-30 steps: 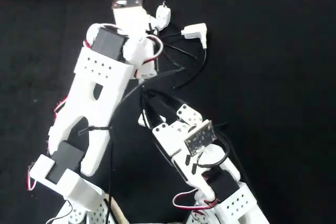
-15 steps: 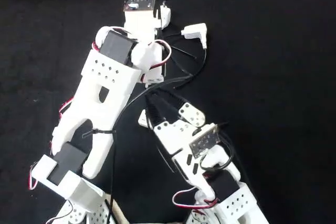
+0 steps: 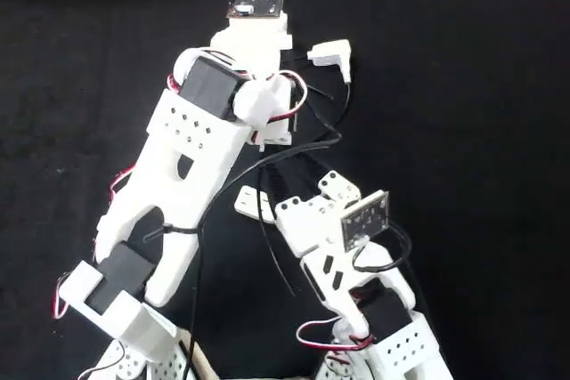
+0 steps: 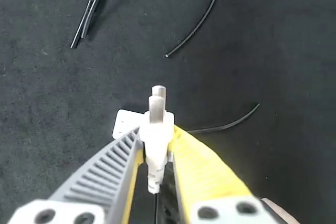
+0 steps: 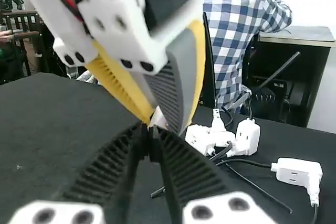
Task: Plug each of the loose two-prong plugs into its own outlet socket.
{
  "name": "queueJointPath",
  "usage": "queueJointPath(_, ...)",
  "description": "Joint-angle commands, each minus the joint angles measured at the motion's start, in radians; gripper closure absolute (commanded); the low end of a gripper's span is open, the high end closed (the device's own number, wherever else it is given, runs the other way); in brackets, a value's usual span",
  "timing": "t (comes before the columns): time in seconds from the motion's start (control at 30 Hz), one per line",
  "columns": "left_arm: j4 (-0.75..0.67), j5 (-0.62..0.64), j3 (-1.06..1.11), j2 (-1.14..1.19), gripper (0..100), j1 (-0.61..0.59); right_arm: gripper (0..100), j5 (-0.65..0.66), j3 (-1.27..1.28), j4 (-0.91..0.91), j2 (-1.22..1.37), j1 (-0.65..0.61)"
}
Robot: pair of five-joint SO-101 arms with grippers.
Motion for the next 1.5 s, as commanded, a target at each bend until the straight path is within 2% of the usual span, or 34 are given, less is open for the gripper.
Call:
queueJointPath(0.0,0.008,-0.005,-0.071,-0.06,97,-0.016,98.6,-0.003,0.004,0.017,-0.108,0.012)
queueJointPath(0.17,0.008,-0.006,-0.071,-0.06,97,-0.114,98.5,0.0,0.007,0.015,-0.094,0.092)
queueJointPath(0.33,0.008,-0.003,-0.099,-0.061,97,-0.127,98.5,0.023,0.008,0.097,-0.093,0.109)
queueJointPath(0.63,0.006,0.002,-0.131,-0.058,97,0.015,98.6,0.023,0.007,0.098,-0.101,-0.144)
queueJointPath(0.73,0.006,0.009,-0.122,-0.058,97,0.031,98.6,0.025,0.008,0.034,-0.101,-0.184)
queueJointPath(0.87,0.006,0.028,-0.122,-0.06,97,0.038,98.6,0.034,0.008,-0.035,-0.091,-0.173)
queueJointPath(1.07,0.008,0.028,-0.119,-0.06,97,0.03,98.6,0.034,0.008,0.061,-0.093,-0.087)
queueJointPath(1.23,0.006,0.028,-0.079,-0.058,97,0.03,98.5,0.064,0.007,0.026,-0.097,-0.029)
queueJointPath(1.3,0.006,0.028,-0.081,-0.06,97,0.038,98.6,0.109,0.007,0.054,-0.096,-0.023)
queueJointPath(1.47,0.008,0.028,-0.062,-0.061,97,0.076,98.6,0.123,0.008,0.064,-0.097,-0.026)
